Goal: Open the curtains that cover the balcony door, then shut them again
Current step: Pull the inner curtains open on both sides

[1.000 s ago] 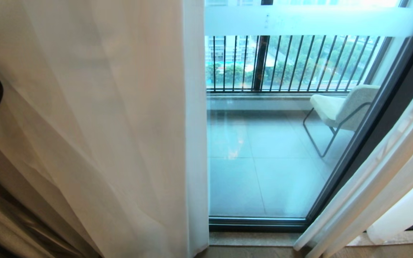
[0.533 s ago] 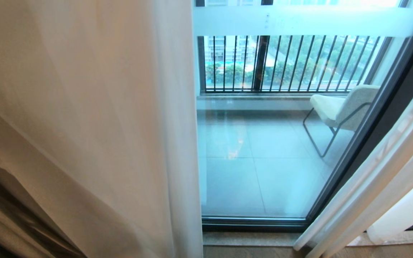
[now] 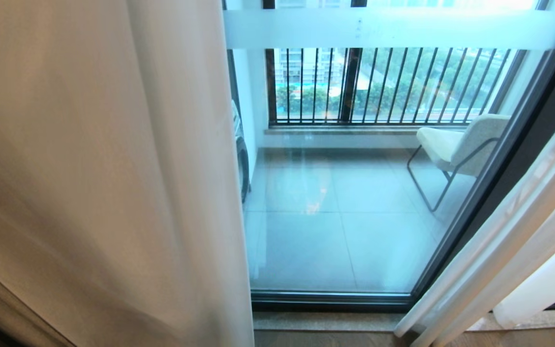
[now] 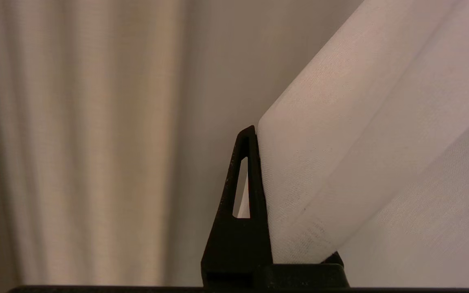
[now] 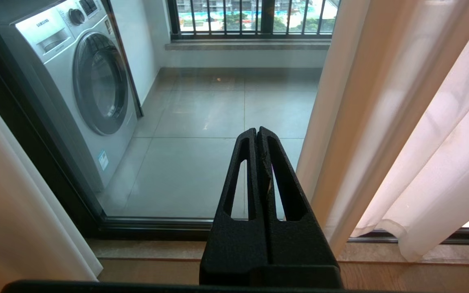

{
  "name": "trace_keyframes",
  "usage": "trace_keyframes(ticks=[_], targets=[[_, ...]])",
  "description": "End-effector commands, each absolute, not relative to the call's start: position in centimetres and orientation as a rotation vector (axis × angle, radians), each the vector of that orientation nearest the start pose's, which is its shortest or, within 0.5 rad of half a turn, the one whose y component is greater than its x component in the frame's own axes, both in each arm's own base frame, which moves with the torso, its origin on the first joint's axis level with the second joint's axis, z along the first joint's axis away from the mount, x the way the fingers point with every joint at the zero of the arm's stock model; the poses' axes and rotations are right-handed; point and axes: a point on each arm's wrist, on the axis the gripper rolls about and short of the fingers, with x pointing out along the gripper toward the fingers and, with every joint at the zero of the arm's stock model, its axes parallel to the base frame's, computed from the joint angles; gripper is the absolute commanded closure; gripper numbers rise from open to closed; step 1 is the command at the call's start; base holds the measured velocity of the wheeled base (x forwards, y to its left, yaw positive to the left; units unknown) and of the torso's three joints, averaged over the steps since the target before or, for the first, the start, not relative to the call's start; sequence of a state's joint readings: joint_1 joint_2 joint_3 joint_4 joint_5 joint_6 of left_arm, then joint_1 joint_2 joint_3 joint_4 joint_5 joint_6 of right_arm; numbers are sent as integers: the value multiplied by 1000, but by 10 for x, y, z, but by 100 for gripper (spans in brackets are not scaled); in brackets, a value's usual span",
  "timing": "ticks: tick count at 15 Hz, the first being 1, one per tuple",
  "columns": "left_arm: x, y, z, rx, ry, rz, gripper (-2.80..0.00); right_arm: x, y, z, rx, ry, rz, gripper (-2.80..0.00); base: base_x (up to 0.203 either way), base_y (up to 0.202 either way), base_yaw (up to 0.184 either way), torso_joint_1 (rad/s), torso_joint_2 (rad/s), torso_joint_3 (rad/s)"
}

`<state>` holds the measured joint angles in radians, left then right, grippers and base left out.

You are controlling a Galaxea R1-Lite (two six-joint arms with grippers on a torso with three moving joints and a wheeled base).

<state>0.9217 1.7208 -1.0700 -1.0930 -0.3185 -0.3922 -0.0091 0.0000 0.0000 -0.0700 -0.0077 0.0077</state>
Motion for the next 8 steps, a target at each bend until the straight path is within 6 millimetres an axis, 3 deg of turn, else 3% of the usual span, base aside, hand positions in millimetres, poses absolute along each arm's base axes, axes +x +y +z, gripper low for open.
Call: trace_keyframes(ticks=[1,8], targets=[[197,291,282,-118,-461,562,0,-23,0,83,8,-71,-17,0,0,0,0,0,0,0],[164,386,260,-92,-471,658,0,-23,0,83,8,-69,-17,0,0,0,0,0,0,0]])
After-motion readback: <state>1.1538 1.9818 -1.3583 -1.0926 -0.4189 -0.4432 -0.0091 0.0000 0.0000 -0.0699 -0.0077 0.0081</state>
